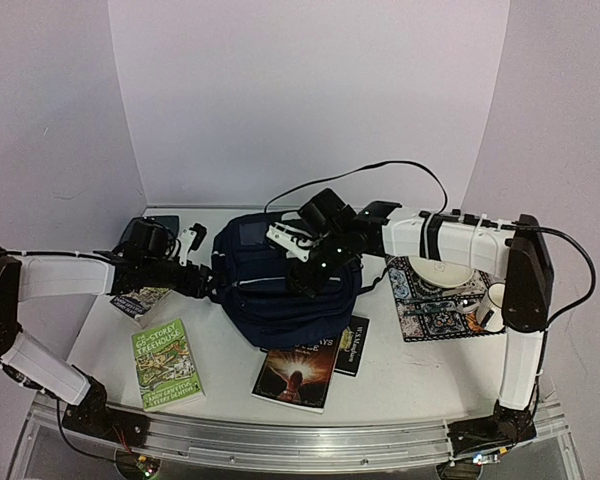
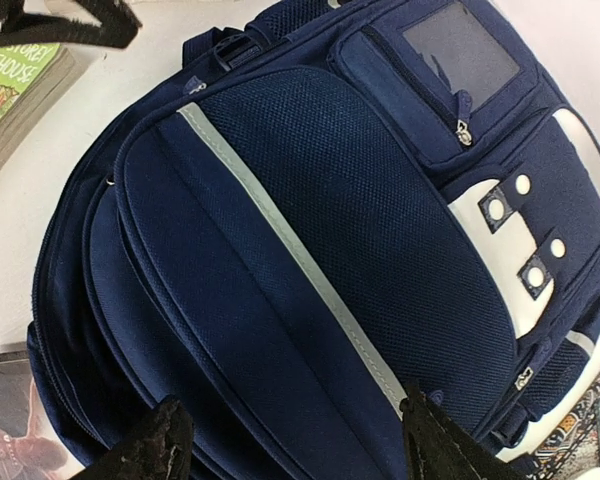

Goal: Pack the student bag
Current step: Put down the second largest pocket of the student bag, then pick up the lower front pocket of the student bag.

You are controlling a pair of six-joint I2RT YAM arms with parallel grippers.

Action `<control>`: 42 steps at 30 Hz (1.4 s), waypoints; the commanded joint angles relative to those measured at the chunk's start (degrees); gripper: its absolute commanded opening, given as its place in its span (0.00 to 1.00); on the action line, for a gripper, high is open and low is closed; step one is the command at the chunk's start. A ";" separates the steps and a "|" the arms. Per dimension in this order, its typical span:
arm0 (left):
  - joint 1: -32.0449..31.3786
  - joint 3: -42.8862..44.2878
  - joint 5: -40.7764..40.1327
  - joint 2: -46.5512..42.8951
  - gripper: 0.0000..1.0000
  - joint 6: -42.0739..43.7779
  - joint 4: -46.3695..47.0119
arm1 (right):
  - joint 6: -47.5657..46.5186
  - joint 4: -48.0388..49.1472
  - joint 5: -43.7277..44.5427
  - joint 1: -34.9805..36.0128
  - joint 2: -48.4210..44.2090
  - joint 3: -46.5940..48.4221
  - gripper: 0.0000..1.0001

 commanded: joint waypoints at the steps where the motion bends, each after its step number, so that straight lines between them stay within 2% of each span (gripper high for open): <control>1: 0.79 0.87 7.19 2.83 0.74 8.43 4.97 | 2.66 -0.56 -2.94 -0.28 0.68 -1.26 0.72; 9: 1.99 2.46 13.72 9.10 0.70 21.24 7.65 | 3.79 -0.35 -4.38 -0.31 -0.65 -3.64 0.73; 19: 2.09 7.80 17.48 16.19 0.57 25.81 6.01 | 4.77 0.23 -4.29 -0.32 -1.52 -5.52 0.73; 22: 2.10 9.91 17.88 18.09 0.50 26.39 3.89 | 5.30 0.77 -4.48 -0.28 -1.44 -6.01 0.73; 29: 2.00 10.53 18.75 17.62 0.17 25.44 0.23 | 6.19 1.70 -4.83 -0.35 -1.30 -6.75 0.73; 34: 1.99 10.28 17.07 14.52 0.00 22.70 -2.95 | 6.19 2.07 -4.26 -0.35 -0.17 -6.40 0.73; 42: 0.71 8.47 14.40 11.35 0.00 13.03 -4.02 | 6.51 3.28 -2.95 -0.29 1.36 -5.68 0.70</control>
